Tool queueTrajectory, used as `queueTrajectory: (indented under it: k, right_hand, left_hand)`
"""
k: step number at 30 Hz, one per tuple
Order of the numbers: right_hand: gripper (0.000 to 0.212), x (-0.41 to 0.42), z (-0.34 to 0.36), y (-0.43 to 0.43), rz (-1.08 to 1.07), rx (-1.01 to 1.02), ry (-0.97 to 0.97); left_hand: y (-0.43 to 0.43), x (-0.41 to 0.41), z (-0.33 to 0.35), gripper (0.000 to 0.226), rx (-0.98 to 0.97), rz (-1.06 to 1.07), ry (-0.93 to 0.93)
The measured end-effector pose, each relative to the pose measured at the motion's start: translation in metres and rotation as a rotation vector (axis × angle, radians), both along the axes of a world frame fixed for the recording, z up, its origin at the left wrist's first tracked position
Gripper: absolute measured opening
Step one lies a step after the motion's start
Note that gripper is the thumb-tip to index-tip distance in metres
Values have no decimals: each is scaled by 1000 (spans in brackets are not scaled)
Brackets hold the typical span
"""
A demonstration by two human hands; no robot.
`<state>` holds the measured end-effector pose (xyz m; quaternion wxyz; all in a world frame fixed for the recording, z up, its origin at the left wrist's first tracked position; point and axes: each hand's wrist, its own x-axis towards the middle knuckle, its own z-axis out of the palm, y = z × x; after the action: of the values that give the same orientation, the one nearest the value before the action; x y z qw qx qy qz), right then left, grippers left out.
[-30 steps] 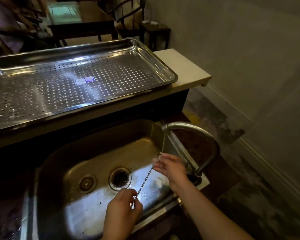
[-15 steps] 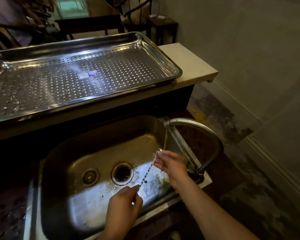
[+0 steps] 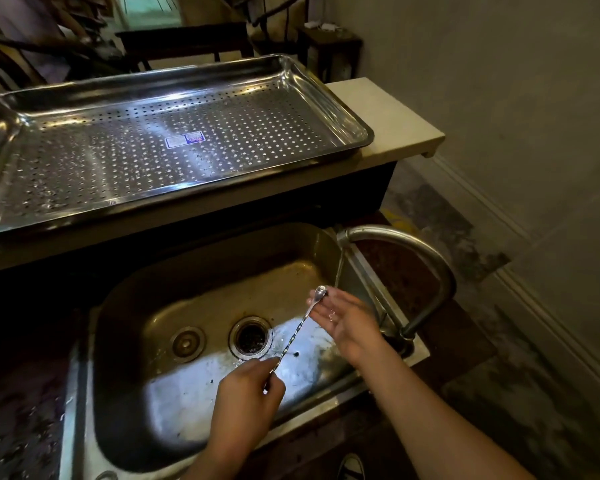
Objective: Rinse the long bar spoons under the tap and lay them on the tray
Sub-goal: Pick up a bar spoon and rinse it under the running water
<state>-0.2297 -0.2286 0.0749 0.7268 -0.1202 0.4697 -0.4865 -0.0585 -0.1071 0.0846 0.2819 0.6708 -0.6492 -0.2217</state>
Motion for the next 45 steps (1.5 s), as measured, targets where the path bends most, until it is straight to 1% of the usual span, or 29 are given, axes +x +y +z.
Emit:
queueTrajectory:
  k: [2, 4, 6, 9, 12, 16, 17, 18, 20, 22, 23, 28, 29, 32, 33, 35, 37, 38, 39, 40, 42, 45]
  right_hand:
    - [23, -6, 2, -3, 10, -5, -82]
    - [24, -8, 0, -3, 24, 0, -132]
    - [21, -7, -2, -4, 29, -1, -91]
    - [12, -5, -6, -6, 16, -18, 86]
    - [1, -7, -8, -6, 33, -19, 246]
    - [17, -14, -11, -9, 111, 20, 549]
    - [20, -14, -12, -10, 111, 11, 595]
    - [20, -13, -13, -11, 99, 0, 601]
    - [12, -9, -13, -9, 84, -32, 502]
    - [16, -5, -13, -6, 77, -60, 382]
    - [17, -5, -12, -6, 73, -65, 360]
    - [11, -4, -10, -14, 16, -48, 432]
    - [11, -1, -10, -12, 24, -46, 416]
    - [25, 5, -11, -5, 75, -47, 290]
    - [24, 5, -11, -5, 80, -51, 292]
    - [15, 1, -12, -9, 78, -45, 417]
    - [20, -3, -13, -14, 69, -12, 565]
    - [19, -4, -13, -15, 81, -2, 585]
    - [14, -3, -13, -15, 105, -5, 547]
    - [14, 0, -12, -13, 139, -15, 476]
    - [23, 2, -13, -10, 177, -44, 361]
    - [15, 1, -13, -11, 125, -51, 387]
  left_hand:
    - [-1, 2, -1, 22, -7, -14, -24]
    - [-3, 4, -2, 20, 10, -18, -61]
    - [-6, 5, -4, 24, 23, -35, -99]
    - [-9, 4, -6, 21, 23, -53, -128]
    - [-8, 4, -9, 25, 29, -47, -129]
    - [-3, 5, -13, 26, 40, -82, -123]
    - [-3, 5, -13, 24, 38, -100, -138]
    - [-5, 4, -13, 21, 39, -111, -155]
    - [-11, 4, -12, 16, 39, -103, -171]
    - [-17, 4, -11, 10, 38, -88, -177]
    - [-19, 4, -10, 7, 34, -88, -183]
    - [-20, 9, -10, 13, 11, -97, -190]
    - [-20, 9, -11, 15, 8, -95, -200]
    - [-20, 10, -13, 17, 2, -89, -201]
    - [-19, 11, -14, 17, -3, -96, -196]
    - [-17, 13, -16, 22, -14, -122, -203]
    - [-17, 14, -18, 25, -27, -138, -214]
    - [-17, 14, -19, 25, -26, -131, -214]
    - [-18, 14, -20, 26, -24, -115, -212]
    - [-20, 14, -21, 27, -20, -98, -211]
    - [-20, 16, -23, 28, -15, -77, -207]
    - [-19, 18, -22, 28, -20, -79, -193]
